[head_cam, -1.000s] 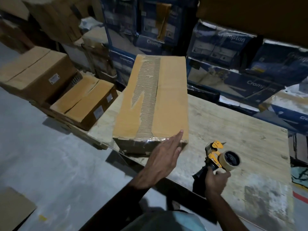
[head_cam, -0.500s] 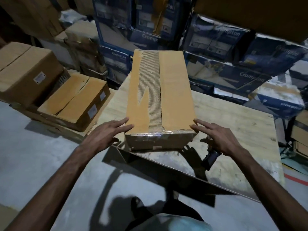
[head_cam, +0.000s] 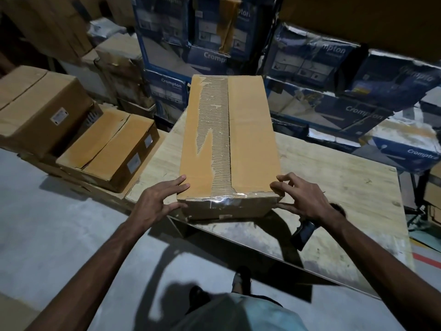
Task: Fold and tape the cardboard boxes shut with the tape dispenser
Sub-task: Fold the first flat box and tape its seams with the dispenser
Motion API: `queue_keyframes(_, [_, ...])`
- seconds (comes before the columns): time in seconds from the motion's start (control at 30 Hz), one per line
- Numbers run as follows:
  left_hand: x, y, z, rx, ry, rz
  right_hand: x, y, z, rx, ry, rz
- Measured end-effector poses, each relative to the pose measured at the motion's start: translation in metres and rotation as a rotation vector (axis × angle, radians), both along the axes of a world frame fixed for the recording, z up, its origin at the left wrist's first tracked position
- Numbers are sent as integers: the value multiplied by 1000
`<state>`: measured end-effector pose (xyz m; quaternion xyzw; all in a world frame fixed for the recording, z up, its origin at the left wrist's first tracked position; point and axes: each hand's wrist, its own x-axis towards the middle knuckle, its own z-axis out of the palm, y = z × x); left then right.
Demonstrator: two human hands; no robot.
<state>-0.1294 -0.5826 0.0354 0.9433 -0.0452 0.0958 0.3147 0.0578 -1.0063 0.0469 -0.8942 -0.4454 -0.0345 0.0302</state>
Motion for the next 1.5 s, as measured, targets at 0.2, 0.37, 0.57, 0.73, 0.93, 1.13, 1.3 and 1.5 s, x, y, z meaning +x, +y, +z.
queue_keyframes(0.2, [-2, -10, -11, 52, -102, 62, 11, 3, -5, 114, -92, 153])
queue_keyframes(0.37, [-7, -16, -24, 145, -246, 44, 15, -1, -12, 187, -152, 213])
queue_keyframes(0.57, [-15, -5, -29, 292, -338, -94, 10, 0, -12, 226, -200, 208])
queue_keyframes(0.73, [-25, -9, -19, 264, -253, -131, -18, -7, 3, 320, -165, 176])
queue_keyframes(0.93, [9, -71, 16, -4, -126, 10, -54, 68, 19, 476, 222, -18])
queue_keyframes(1.13, [52, -104, 26, 48, -6, -72, -41, 104, 21, 450, 483, -166])
queue_keyframes(1.3, [50, -117, 28, 141, -31, -123, -38, 102, 22, 401, 419, -86])
queue_keyframes(1.5, [57, -123, 33, 246, 41, -122, -38, 102, 18, 283, 135, 107])
